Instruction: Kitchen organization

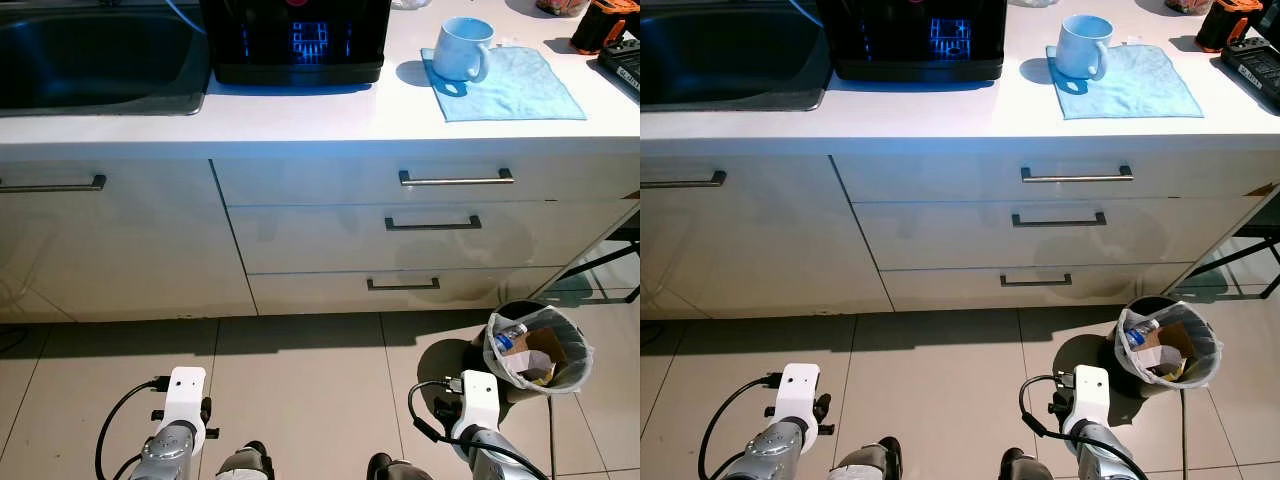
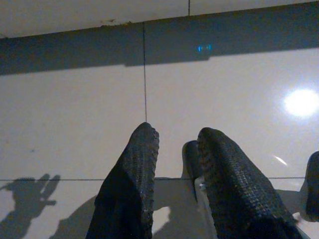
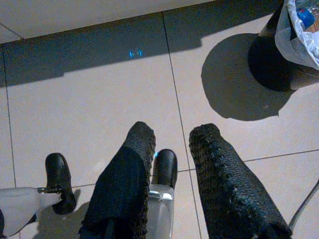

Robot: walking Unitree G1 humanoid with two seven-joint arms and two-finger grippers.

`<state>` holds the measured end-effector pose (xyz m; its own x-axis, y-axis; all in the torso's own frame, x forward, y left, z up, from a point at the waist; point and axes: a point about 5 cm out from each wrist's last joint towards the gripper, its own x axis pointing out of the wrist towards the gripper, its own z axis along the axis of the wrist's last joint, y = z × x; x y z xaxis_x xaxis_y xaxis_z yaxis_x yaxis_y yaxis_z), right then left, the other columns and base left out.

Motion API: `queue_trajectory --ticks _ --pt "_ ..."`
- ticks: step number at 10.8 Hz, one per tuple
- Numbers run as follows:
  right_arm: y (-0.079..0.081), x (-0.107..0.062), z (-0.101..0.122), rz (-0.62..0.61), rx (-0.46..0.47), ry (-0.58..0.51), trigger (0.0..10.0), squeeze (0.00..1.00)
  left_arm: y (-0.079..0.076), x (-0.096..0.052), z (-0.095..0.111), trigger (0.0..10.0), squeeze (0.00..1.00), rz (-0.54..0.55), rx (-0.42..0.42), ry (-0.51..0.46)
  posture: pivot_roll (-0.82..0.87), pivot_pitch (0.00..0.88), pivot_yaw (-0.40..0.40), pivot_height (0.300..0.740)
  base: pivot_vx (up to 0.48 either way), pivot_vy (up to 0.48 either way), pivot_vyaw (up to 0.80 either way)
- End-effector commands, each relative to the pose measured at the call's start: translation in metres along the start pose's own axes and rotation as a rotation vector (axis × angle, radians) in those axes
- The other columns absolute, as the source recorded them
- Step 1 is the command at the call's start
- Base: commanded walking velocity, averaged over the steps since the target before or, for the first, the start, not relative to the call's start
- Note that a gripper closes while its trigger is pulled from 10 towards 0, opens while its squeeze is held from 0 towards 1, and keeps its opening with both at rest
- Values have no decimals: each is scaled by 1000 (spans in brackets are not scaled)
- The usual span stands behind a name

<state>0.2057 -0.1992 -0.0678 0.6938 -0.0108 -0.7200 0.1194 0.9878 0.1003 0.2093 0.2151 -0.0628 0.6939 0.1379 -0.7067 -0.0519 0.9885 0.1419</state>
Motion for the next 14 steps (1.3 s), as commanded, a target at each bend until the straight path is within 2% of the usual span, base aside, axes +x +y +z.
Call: queue_trajectory --ticks 1,2,3,5,7,14 --pt "48 -2 -28 130 -20 67 10000 0 -19 1 14 10000 0 -202 20 -70 89 223 104 740 0 0 0" --pt "38 -1 -21 103 -7 47 10000 0 -37 3 23 10000 0 -217 48 -99 85 211 54 740 0 0 0" --pt "34 1 -14 109 -42 38 10000 0 -39 3 26 10000 0 -170 40 -114 88 215 22 740 0 0 0" --pt "28 4 -1 103 -65 22 10000 0 -29 -1 0 10000 0 -105 -13 -23 128 189 -16 740 0 0 0" --pt "29 4 -2 99 -81 40 10000 0 -18 -5 -17 10000 0 -55 -75 20 139 169 -27 740 0 0 0" --pt "29 4 -3 100 -86 42 10000 0 -17 -6 -19 10000 0 -48 -81 23 141 165 -28 740 0 0 0"
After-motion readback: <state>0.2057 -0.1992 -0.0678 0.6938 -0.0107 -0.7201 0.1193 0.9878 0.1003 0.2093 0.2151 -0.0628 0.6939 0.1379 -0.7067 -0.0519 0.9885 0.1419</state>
